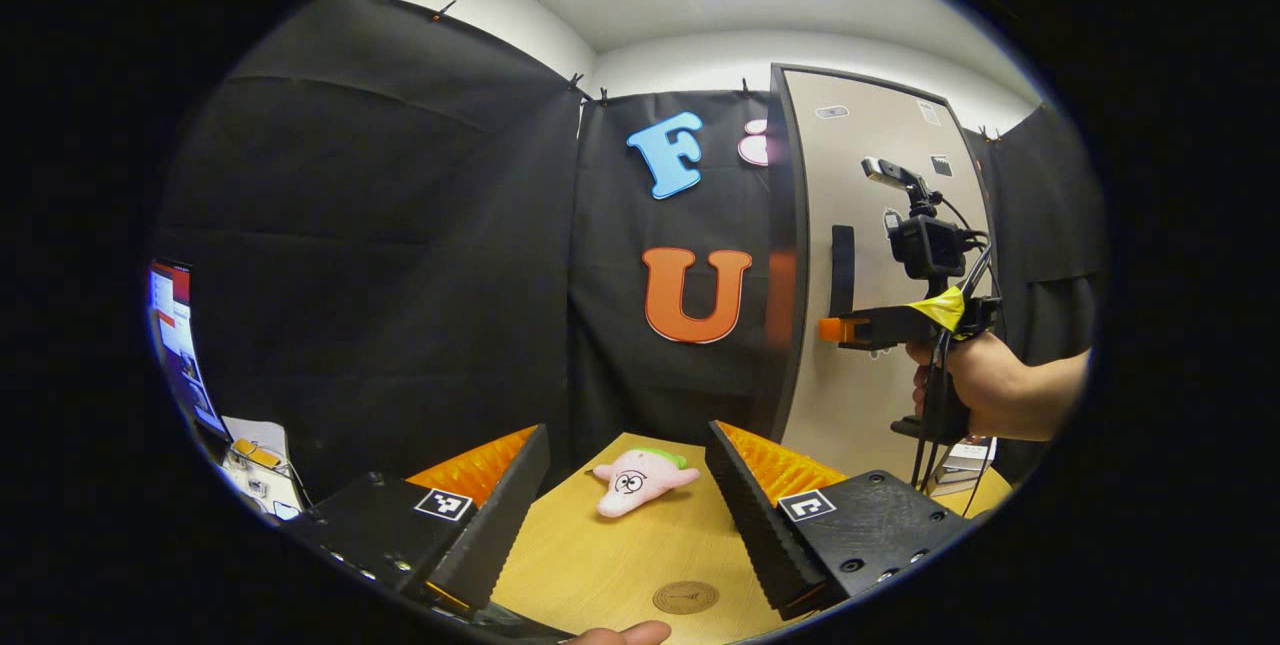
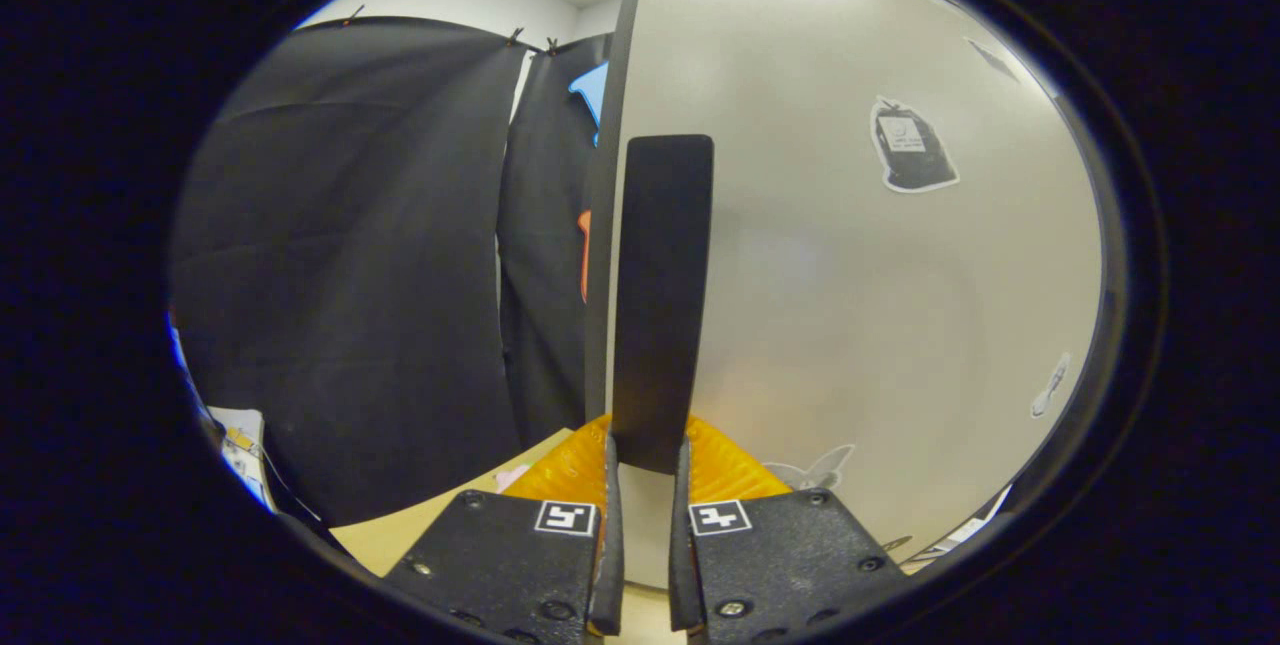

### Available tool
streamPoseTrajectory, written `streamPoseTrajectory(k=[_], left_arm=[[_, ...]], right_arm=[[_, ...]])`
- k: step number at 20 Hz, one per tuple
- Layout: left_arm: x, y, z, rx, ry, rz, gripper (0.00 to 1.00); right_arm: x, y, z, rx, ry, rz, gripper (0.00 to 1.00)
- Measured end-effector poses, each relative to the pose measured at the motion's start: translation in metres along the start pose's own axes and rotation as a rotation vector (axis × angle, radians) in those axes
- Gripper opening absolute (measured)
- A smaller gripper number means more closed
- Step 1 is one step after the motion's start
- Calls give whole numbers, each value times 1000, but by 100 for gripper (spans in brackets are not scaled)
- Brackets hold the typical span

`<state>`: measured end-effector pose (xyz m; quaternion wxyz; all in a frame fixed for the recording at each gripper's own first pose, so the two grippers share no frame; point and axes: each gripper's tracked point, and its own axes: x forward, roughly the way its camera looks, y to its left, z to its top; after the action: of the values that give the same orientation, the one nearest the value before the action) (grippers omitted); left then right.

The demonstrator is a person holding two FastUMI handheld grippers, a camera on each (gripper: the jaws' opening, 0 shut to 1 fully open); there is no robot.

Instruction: Open the cabinet door with the right hand, grasp the bottle in the cabinet with the left hand and place it on the coaster, then close the cabinet door with the right hand.

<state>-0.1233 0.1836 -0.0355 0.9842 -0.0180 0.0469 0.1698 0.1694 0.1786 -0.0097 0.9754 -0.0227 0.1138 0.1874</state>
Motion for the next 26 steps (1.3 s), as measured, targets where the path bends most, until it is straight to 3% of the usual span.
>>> streamPoseTrajectory(k=[11,15,20,26], left_arm=[[1,-32,-16,-10,55,-143,95],[0,-74,-20,14,66,-239,95],[6,-111,-32,33,93,-327,95],[19,-177,-46,29,130,-440,95]], right_arm=[[-47,1,-9,74,-19,168,14],[-49,-6,-9,116,12,258,14],[-55,-14,-13,86,34,307,14],[-51,-26,-13,88,56,241,13]])
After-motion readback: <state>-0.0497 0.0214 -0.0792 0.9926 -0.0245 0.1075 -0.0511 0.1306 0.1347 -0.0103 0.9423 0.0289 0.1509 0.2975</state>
